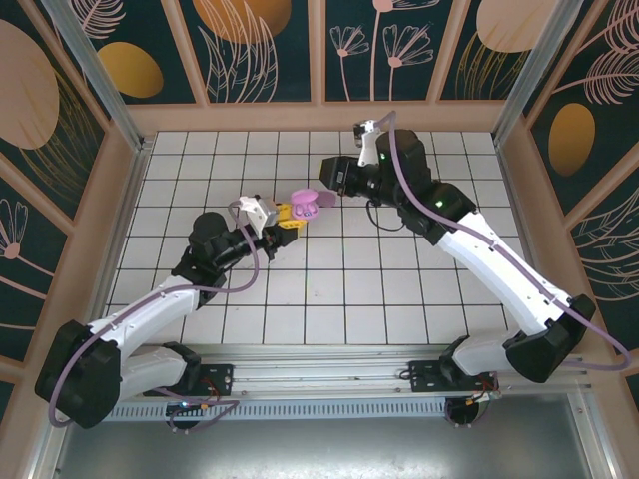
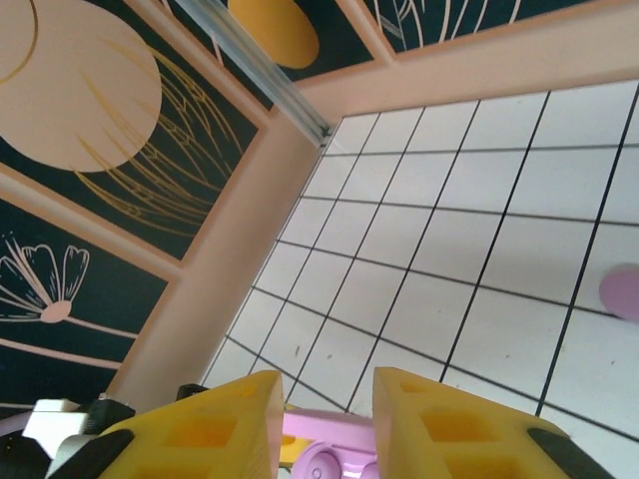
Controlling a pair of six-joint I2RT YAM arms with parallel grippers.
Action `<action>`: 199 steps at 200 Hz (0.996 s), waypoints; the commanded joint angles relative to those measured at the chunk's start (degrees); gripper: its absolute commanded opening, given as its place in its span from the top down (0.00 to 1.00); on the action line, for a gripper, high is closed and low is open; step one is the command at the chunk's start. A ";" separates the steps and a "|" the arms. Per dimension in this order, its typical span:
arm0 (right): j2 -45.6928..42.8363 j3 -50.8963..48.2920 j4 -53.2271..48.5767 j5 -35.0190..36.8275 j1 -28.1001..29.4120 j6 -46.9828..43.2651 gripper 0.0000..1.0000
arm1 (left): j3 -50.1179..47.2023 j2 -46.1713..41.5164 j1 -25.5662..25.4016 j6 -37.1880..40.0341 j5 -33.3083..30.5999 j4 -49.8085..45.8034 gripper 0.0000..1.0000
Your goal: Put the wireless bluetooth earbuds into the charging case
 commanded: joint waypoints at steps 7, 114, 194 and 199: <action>1.79 1.21 -1.82 -8.07 -0.35 -2.03 0.74 | 0.70 -1.75 -0.21 -0.92 6.18 4.10 0.93; -12.17 -12.29 -4.64 -10.88 0.27 -0.95 0.71 | 1.50 -3.63 -0.19 -2.21 2.97 3.73 0.91; -18.68 -27.32 17.31 -16.81 -2.80 14.99 0.38 | -0.32 -3.77 -0.21 -5.99 2.13 8.34 0.91; -18.61 -28.21 19.52 -17.52 -2.85 16.35 0.38 | -0.39 -3.79 -0.19 -6.14 2.23 8.34 0.91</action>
